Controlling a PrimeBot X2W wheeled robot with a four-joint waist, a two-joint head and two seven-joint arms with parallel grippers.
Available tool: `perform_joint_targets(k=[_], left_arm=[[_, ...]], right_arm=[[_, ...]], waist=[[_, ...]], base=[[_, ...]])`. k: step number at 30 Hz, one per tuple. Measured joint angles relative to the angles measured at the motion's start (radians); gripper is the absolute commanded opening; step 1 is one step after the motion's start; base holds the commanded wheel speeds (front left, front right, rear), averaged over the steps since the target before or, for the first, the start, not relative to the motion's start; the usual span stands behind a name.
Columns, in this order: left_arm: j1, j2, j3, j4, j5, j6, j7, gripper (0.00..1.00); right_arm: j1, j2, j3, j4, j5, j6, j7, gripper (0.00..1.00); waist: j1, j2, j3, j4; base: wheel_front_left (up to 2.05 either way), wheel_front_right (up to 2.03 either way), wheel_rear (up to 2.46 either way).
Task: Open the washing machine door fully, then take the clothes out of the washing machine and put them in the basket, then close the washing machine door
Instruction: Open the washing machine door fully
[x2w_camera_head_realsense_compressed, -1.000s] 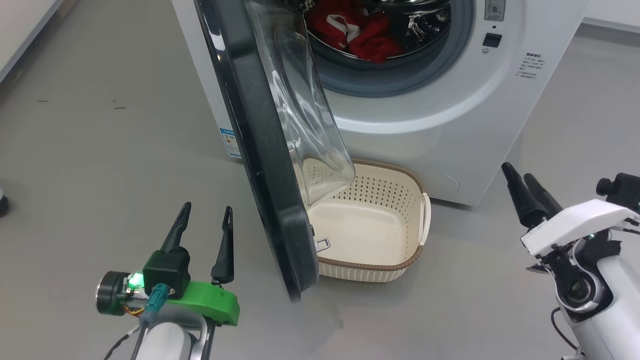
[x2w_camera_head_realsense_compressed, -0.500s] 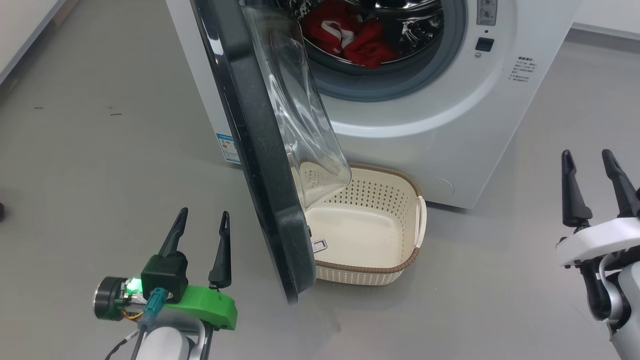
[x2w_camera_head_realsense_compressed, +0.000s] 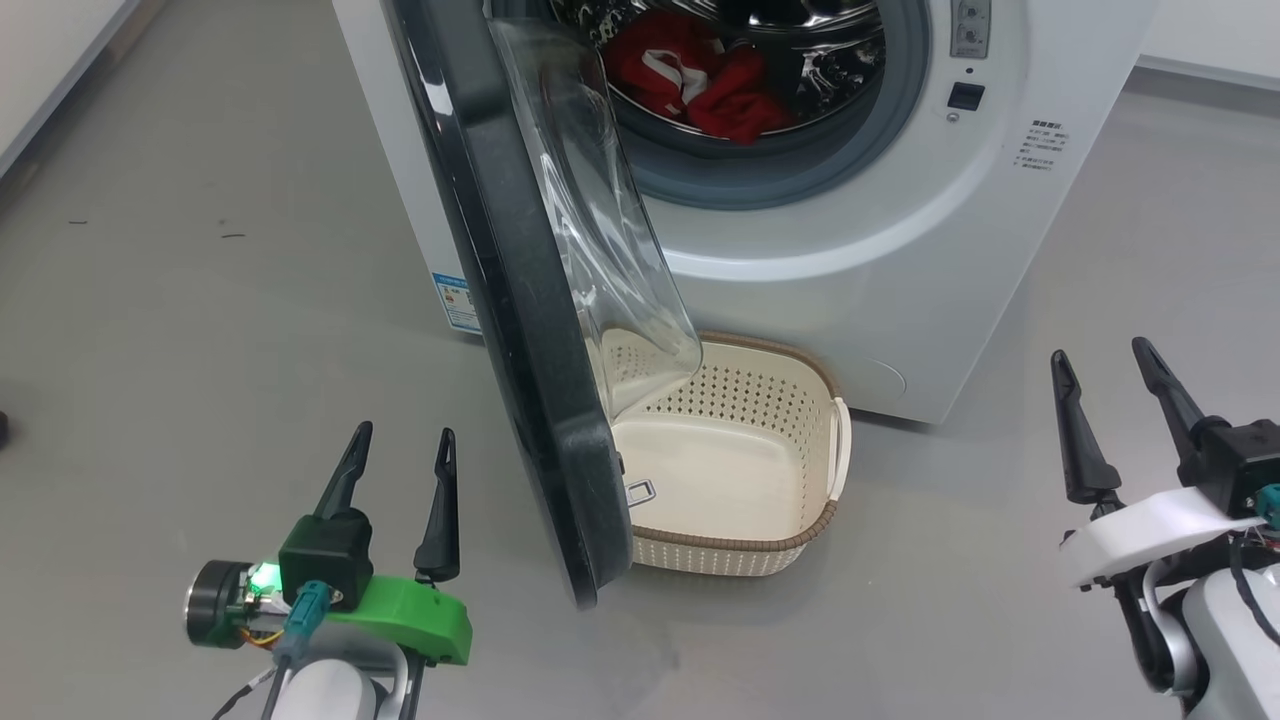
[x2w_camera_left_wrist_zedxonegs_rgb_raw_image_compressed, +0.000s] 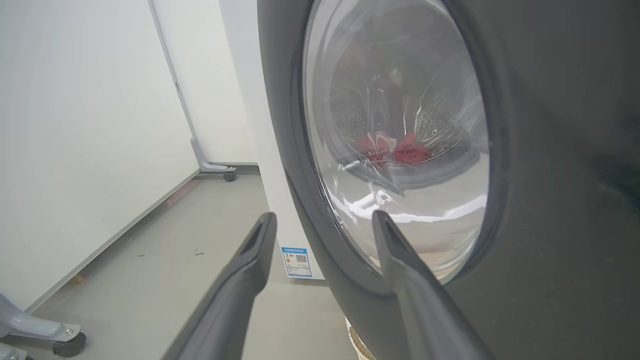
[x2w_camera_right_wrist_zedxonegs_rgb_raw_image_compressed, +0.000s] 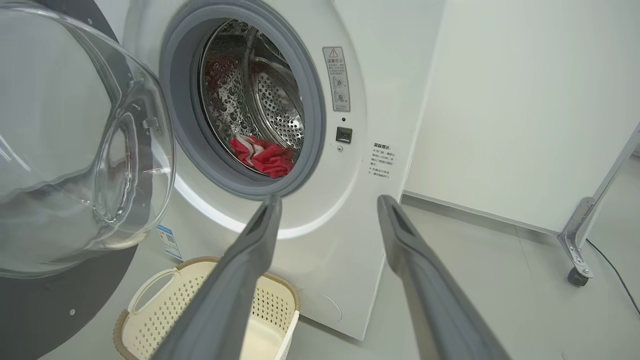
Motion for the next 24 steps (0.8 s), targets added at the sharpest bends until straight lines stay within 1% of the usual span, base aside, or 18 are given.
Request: perform_joint_targets(k=[9,18,24], left_arm=[[0.003,0.000,0.004,0.000,0.000,0.000,0.000,1.00],[0.008,0.000,0.012,0.001,0.000,0.000,0.000,1.00],[0.010,0.000,0.012,0.000,0.000,0.000,0.000,1.00]], right_arm=[[0.089,0.088,-0.033,-0.051,-0.037,-0.008,0.001,1.00],[0.148,0.146,-0.059,-0.091,-0.079,-0.009,0.001,1.00],[0.174,0.168,-0.080,-0.108,-0.101,-0.010,0.001,1.00]], waist=[[0.0000,0.0000,-0.002,-0.007],[0.0000,0.0000,-0.001,-0.014],[0.0000,0.0000,0.003,-0.019]], base=[[0.00,0.00,0.00],[0.00,0.00,0.00],[0.00,0.00,0.00]])
